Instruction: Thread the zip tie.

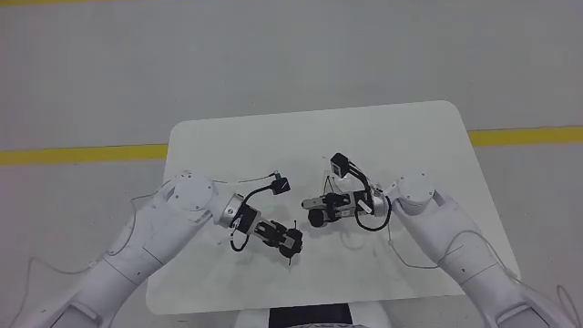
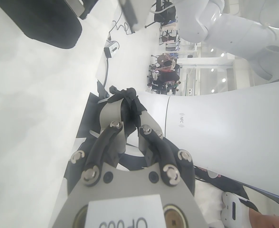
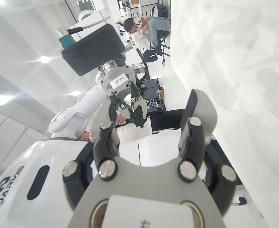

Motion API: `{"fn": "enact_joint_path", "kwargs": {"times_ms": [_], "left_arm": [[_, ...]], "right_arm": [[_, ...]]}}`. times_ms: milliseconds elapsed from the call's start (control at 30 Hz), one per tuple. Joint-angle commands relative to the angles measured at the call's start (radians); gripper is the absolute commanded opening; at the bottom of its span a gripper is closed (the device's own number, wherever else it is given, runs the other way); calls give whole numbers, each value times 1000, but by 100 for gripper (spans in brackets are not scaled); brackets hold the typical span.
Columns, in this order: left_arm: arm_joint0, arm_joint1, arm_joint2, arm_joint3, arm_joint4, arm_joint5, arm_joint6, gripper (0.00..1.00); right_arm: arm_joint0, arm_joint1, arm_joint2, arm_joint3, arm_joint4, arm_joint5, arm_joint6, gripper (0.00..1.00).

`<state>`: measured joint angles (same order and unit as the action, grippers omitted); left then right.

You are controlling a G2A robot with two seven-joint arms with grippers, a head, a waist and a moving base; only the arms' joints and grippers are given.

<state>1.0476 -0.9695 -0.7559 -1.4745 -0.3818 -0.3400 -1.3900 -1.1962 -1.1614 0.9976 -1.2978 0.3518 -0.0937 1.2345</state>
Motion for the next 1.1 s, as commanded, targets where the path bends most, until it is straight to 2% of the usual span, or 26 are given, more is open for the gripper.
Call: {"fn": "enact_joint_path", "kwargs": {"times_ms": [0, 467, 767, 1067], "left_arm": [[0, 0, 0, 0, 0, 0, 0, 0], [0, 0, 0, 0, 0, 0, 0, 0], [0, 0, 0, 0, 0, 0, 0, 0], [0, 0, 0, 0, 0, 0, 0, 0]], "right_arm": [[4, 0, -4, 3, -2, -8, 0, 44], [13, -1, -23, -9, 22, -74, 3, 42], [23, -3, -36, -13, 34, -90, -1, 33], [30, -4, -55, -11, 54, -102, 29, 29]]}}
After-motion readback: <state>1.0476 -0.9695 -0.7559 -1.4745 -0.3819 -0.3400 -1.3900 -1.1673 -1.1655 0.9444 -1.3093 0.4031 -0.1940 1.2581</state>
